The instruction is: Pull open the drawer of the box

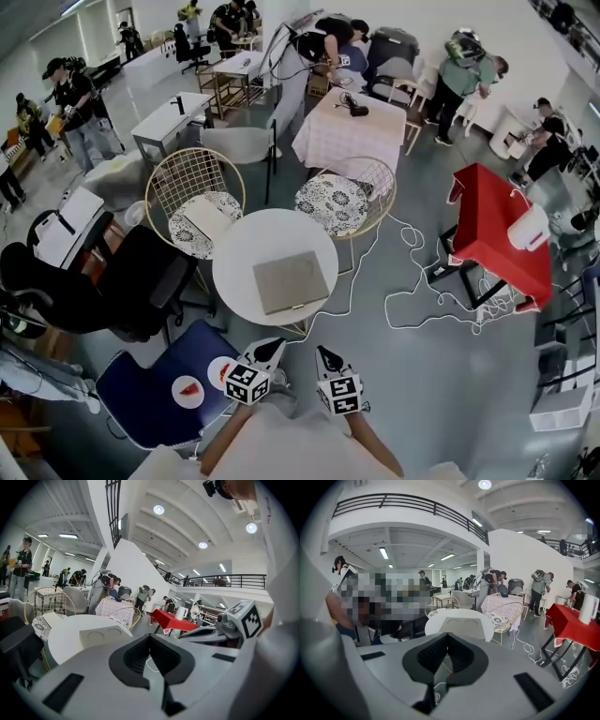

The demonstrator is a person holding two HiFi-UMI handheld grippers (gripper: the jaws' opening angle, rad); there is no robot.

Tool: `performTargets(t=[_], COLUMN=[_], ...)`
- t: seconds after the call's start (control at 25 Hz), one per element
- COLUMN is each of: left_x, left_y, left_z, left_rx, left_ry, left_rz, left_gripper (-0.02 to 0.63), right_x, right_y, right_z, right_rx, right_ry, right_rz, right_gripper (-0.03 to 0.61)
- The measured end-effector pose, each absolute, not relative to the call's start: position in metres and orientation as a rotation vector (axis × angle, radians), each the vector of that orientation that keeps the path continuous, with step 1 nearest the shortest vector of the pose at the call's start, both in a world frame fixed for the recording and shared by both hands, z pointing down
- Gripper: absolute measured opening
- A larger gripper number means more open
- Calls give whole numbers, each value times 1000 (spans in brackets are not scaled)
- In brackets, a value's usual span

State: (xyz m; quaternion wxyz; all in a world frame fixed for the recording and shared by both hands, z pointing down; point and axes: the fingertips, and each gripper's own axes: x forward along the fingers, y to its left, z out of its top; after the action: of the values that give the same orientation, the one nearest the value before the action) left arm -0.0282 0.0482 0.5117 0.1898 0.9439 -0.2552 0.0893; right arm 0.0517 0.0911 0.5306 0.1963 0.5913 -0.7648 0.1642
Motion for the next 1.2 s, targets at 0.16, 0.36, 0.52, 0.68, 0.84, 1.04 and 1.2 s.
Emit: performTargets(t=[0.16, 0.36, 0.52, 0.68, 0.84, 1.04, 1.2], left_x=[-34, -36, -38, -35, -30, -27, -21], left_y=[7, -31, -58, -72, -76, -77, -85], left_z=[518, 511, 508, 508, 511, 515, 509], left_rx=[2633, 2640, 2655, 2661, 2657, 2629, 2616], left_ry=[-717, -718, -703, -694, -698, -751, -823], left_rz=[242, 228, 235, 245, 258, 275, 248], left_gripper=[11, 11, 11, 11, 11, 11, 11], right_x=[45, 46, 44, 47, 51, 57, 66], right_y=[48, 7, -21, -33, -39, -46, -57], right_z=[534, 522, 515, 520, 524, 524, 521], right_rx=[1634, 1648, 1674, 1687, 1682, 1639, 1587], right_ry=[-2135, -2133, -2134, -2126, -2130, -2166, -2203], right_rz=[456, 433, 412, 431, 450, 445, 416], right_gripper=[15, 16, 17, 16, 17, 15, 15])
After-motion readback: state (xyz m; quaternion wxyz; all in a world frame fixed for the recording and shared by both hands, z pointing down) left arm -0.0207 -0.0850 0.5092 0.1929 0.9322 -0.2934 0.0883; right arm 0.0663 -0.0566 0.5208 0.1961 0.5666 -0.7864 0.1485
